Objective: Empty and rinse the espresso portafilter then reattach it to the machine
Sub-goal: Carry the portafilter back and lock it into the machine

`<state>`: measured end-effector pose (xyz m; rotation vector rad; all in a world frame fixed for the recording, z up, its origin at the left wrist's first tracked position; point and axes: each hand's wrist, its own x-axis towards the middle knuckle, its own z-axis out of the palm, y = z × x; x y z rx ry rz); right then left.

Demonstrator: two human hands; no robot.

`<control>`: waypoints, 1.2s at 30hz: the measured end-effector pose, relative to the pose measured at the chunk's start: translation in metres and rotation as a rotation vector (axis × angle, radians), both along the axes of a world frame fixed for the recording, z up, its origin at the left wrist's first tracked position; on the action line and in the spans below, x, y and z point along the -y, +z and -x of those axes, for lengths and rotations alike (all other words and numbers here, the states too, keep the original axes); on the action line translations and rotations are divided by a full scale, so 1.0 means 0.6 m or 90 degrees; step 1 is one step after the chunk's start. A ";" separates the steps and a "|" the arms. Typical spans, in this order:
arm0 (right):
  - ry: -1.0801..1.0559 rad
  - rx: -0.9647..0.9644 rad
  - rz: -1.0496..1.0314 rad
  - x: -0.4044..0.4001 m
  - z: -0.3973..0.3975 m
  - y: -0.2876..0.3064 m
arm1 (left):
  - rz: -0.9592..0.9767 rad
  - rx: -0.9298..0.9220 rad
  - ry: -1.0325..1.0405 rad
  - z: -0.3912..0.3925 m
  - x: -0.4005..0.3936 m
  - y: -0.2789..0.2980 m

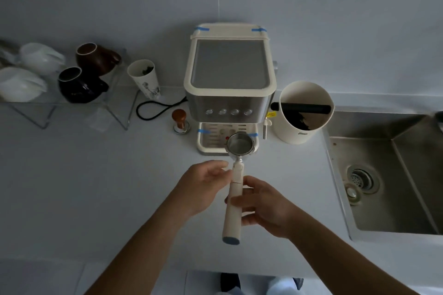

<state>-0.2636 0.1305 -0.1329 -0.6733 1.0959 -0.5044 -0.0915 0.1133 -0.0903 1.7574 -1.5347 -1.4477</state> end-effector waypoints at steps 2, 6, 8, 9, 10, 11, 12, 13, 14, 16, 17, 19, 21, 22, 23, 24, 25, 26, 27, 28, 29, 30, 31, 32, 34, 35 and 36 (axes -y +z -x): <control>-0.002 0.009 -0.017 0.009 -0.006 -0.009 | 0.091 0.044 -0.010 -0.025 0.006 0.023; -0.003 0.009 -0.041 0.028 -0.018 -0.030 | 0.312 0.098 -0.025 -0.068 0.039 0.065; -0.009 0.012 -0.054 0.040 -0.025 -0.040 | 0.445 0.147 -0.041 -0.081 0.064 0.079; -0.012 0.014 -0.058 0.046 -0.028 -0.044 | 0.507 0.175 -0.061 -0.084 0.078 0.086; -0.014 0.015 -0.061 0.051 -0.030 -0.047 | 0.558 0.198 -0.084 -0.084 0.091 0.092; -0.017 0.019 -0.065 0.055 -0.032 -0.049 | 0.596 0.214 -0.106 -0.083 0.104 0.098; -0.021 0.021 -0.067 0.060 -0.034 -0.051 | 0.625 0.224 -0.125 -0.080 0.118 0.105; -0.024 0.022 -0.068 0.065 -0.034 -0.055 | 0.650 0.231 -0.145 -0.075 0.132 0.109; -0.025 0.023 -0.067 0.070 -0.035 -0.058 | 0.671 0.238 -0.164 -0.070 0.146 0.113; -0.024 0.027 -0.063 0.079 -0.037 -0.062 | 0.677 0.261 -0.208 -0.057 0.172 0.115; -0.025 0.032 -0.060 0.086 -0.038 -0.064 | 0.665 0.275 -0.232 -0.050 0.185 0.116; -0.026 0.040 -0.054 0.096 -0.043 -0.068 | 0.636 0.299 -0.276 -0.039 0.210 0.116; -0.034 0.045 -0.047 0.106 -0.048 -0.070 | 0.601 0.323 -0.311 -0.030 0.234 0.117; -0.038 0.049 -0.041 0.111 -0.049 -0.071 | 0.579 0.341 -0.326 -0.026 0.246 0.118; -0.040 0.053 -0.036 0.115 -0.051 -0.072 | 0.553 0.358 -0.342 -0.024 0.258 0.117; -0.039 0.057 -0.033 0.118 -0.054 -0.073 | 0.532 0.371 -0.357 -0.022 0.267 0.115; -0.034 0.060 -0.031 0.122 -0.057 -0.073 | 0.526 0.386 -0.371 -0.022 0.273 0.111; -0.029 0.060 -0.030 0.124 -0.058 -0.072 | 0.536 0.402 -0.382 -0.021 0.277 0.104; -0.024 0.060 -0.028 0.126 -0.060 -0.072 | 0.558 0.421 -0.388 -0.021 0.279 0.098; -0.020 0.059 -0.026 0.129 -0.061 -0.073 | 0.577 0.440 -0.387 -0.022 0.280 0.090; -0.017 0.059 -0.025 0.131 -0.062 -0.074 | 0.588 0.453 -0.385 -0.022 0.280 0.086; -0.016 0.059 -0.022 0.133 -0.062 -0.074 | 0.592 0.460 -0.384 -0.022 0.281 0.082; -0.018 0.058 -0.017 0.135 -0.062 -0.074 | 0.594 0.462 -0.384 -0.023 0.282 0.081; -0.020 0.059 -0.009 0.138 -0.061 -0.073 | 0.598 0.460 -0.383 -0.023 0.283 0.080; -0.026 0.064 0.006 0.146 -0.059 -0.070 | 0.597 0.445 -0.376 -0.023 0.284 0.083; -0.028 0.067 0.011 0.149 -0.059 -0.068 | 0.587 0.432 -0.368 -0.024 0.285 0.085; -0.029 0.067 0.013 0.153 -0.058 -0.067 | 0.575 0.416 -0.360 -0.025 0.288 0.087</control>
